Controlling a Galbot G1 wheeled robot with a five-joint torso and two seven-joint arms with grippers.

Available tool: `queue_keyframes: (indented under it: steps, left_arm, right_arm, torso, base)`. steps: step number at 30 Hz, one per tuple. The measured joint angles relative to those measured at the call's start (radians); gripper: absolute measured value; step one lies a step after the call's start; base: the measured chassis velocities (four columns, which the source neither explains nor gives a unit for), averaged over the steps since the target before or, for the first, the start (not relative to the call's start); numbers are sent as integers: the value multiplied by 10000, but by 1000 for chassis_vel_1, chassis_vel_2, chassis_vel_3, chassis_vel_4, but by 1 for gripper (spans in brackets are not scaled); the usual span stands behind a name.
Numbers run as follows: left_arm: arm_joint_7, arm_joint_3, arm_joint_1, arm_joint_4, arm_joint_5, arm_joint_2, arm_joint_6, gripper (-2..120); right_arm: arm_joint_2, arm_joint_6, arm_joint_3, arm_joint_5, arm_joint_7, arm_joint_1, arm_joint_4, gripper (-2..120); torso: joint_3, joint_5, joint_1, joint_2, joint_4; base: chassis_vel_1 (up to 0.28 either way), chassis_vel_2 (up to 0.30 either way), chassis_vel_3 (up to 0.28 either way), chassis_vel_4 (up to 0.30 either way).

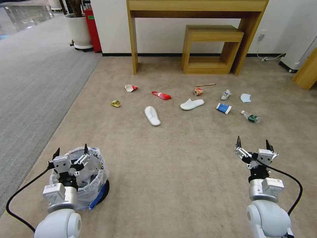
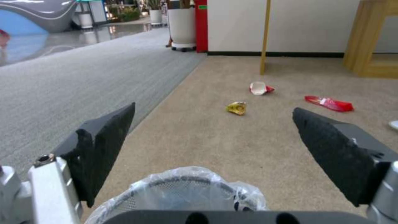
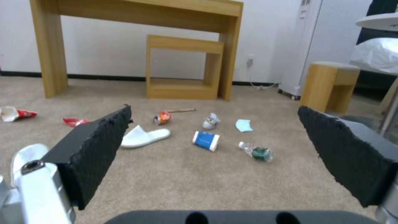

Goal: Pick up the trash bin and place the garbage on the floor into it.

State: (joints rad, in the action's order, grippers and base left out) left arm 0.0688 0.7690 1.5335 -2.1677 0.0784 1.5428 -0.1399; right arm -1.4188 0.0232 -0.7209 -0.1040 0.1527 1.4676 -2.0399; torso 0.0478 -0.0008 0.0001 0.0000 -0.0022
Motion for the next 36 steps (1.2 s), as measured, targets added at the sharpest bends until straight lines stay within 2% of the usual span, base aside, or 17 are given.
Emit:
queue_keyframes:
  steps: [36]
  left_arm:
    - [0, -53, -122, 251, -44, 29, 49, 100]
  right_arm:
    - [-68, 346, -129, 707, -12, -180, 500, 100]
  torso:
    - [0, 1, 0, 0, 0]
  base:
    - [1, 1, -1, -2]
